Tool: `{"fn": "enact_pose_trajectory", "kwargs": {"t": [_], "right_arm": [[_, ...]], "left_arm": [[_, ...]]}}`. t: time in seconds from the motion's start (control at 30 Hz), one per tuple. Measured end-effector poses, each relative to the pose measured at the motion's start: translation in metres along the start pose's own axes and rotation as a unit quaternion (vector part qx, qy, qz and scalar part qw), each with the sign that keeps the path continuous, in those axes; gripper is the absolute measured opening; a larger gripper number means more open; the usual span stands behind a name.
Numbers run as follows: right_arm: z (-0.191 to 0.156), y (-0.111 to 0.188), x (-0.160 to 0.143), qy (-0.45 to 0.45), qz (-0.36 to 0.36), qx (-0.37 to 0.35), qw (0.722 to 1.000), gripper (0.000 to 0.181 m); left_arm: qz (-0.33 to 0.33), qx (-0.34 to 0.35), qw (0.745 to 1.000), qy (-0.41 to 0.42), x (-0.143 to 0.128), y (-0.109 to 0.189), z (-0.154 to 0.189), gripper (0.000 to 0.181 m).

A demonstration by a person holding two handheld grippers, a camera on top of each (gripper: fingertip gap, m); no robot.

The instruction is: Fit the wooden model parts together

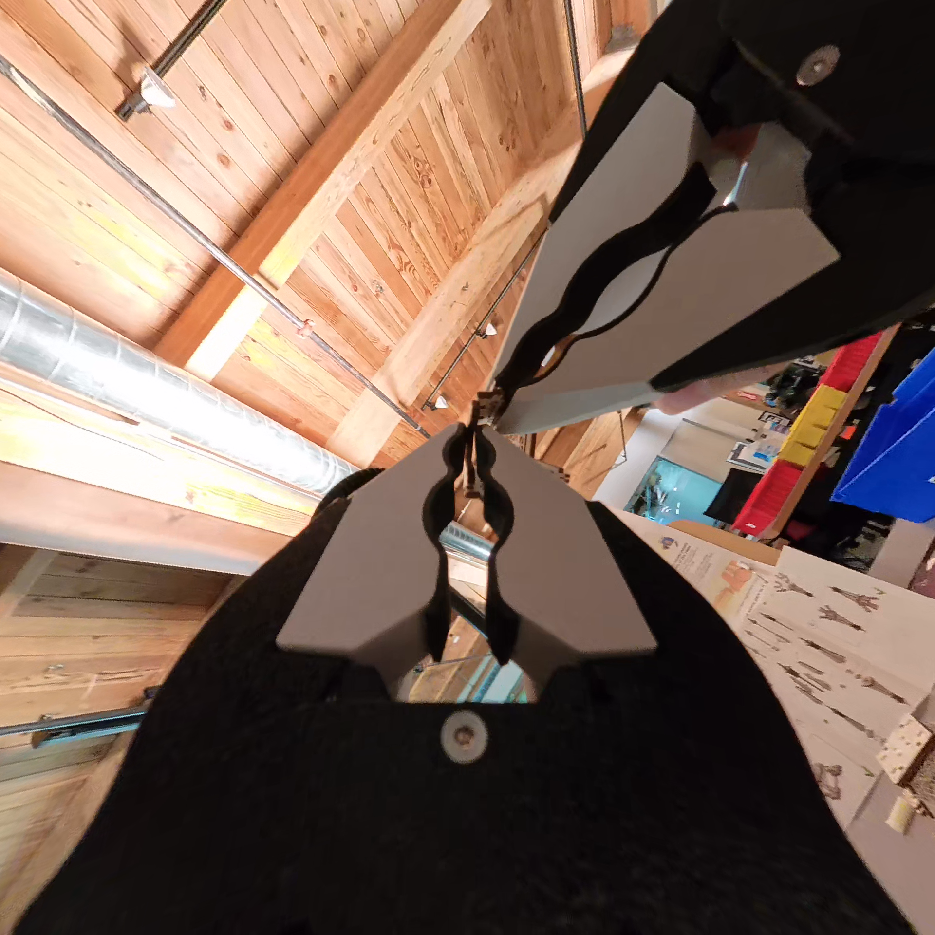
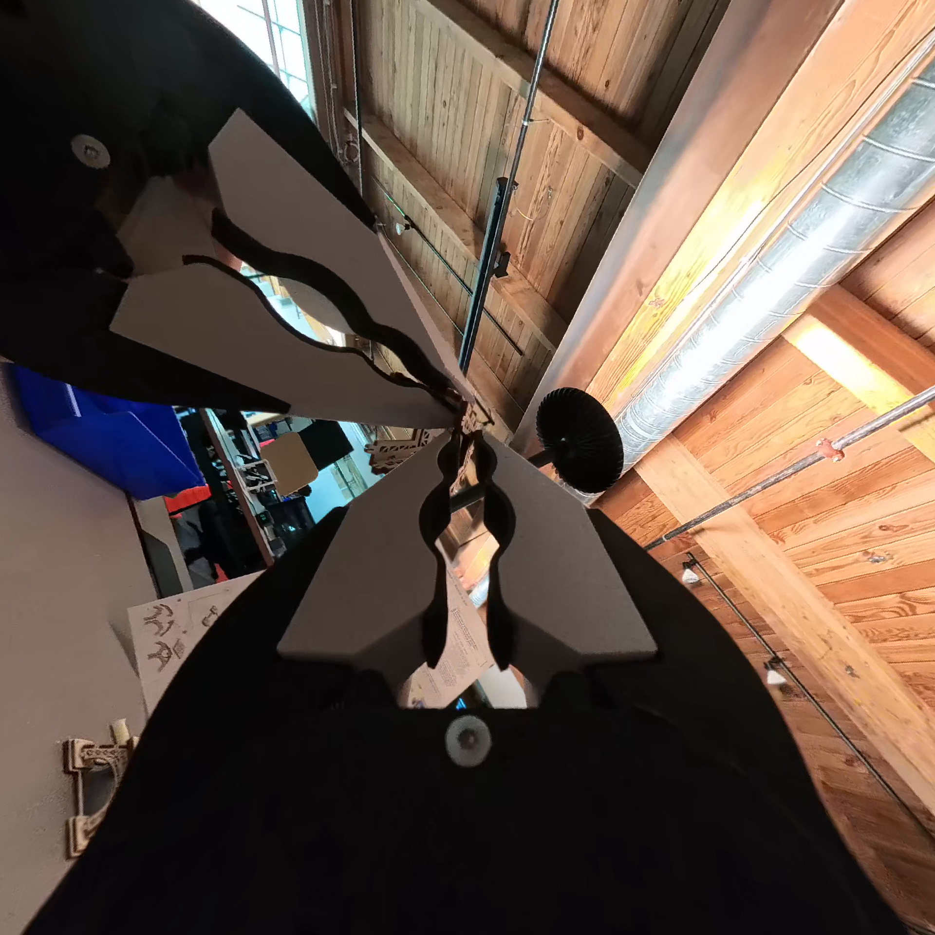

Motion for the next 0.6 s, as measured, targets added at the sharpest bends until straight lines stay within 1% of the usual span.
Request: {"fn": "enact_pose_trajectory", "kwargs": {"t": [0.1,0.23,0.3,0.4,0.5,0.6], "right_arm": [[-0.005,-0.002,-0.005,-0.010,-0.003,0.007,1.000,0.001],[-0.004,0.000,-0.002,0.016,-0.001,-0.011,1.000,0.001],[-0.004,0.001,0.000,0.018,-0.002,-0.004,1.000,0.001],[-0.001,0.004,0.001,0.027,0.002,-0.001,1.000,0.001],[0.004,0.009,0.002,0.056,0.003,0.001,0.998,0.000],[0.010,0.014,0.003,0.079,-0.005,0.000,0.997,0.000]], "left_arm": [[-0.007,-0.013,1.000,0.023,-0.006,0.000,0.003,0.000],[0.020,-0.020,0.998,0.049,-0.004,0.002,0.002,0.001],[0.032,-0.029,0.997,0.057,-0.003,0.003,0.002,0.001],[0.047,-0.037,0.996,0.065,0.002,0.002,0.002,0.000],[0.057,-0.048,0.995,0.070,0.008,0.000,0.003,0.000],[0.070,-0.044,0.995,0.055,0.015,-0.002,0.005,0.000]]}}
Point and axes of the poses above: each gripper's, where its closed fingertips meet, y back along the fingers, x out of its top, z = x × y across the jaws, the point moved 2 cm from there along y, back along the fingers, and after that the axes turned 11 degrees about y, right-handed, at the moved point
